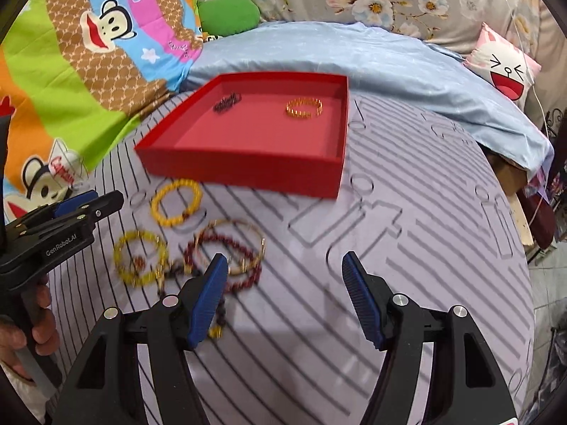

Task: Organize jewelry
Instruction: 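Move both grippers back to the remaining bracelets on the sheet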

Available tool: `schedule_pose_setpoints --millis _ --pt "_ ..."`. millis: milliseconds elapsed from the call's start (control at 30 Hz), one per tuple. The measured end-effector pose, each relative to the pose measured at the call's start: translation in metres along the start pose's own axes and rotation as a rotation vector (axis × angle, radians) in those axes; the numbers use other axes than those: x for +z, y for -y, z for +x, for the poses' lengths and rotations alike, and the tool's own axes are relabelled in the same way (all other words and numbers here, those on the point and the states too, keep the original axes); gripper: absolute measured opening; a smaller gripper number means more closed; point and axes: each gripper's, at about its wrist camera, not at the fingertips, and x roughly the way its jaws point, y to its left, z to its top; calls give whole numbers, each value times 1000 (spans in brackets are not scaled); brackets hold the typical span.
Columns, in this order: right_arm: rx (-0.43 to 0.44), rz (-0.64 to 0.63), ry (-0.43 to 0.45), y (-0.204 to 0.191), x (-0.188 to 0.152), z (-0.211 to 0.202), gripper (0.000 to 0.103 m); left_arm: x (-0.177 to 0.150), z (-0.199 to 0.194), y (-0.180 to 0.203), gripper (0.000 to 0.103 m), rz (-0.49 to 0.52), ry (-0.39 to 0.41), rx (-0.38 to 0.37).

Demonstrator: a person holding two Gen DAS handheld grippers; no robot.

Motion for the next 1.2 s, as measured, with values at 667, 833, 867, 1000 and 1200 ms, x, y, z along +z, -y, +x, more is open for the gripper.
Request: schedule_pose_setpoints --millis 667,833,867,1000,1200 --pt "38 14 -32 -35 -28 27 49 -43 -2 -8 51 -108 -13 -44" --pt "30 2 -22 -40 -28 28 42 -43 2 -11 51 -117 -29 -50" --pt "26 -3 -20 -41 -28 29 39 -43 2 -11 51 -119 -32 -48" --pt "11 -19 -17 -43 -29 28 30 -44 4 -11 51 -121 -42 -45" --pt "18 5 -10 -35 -32 26 13 -41 7 -10 51 -121 -48 -33"
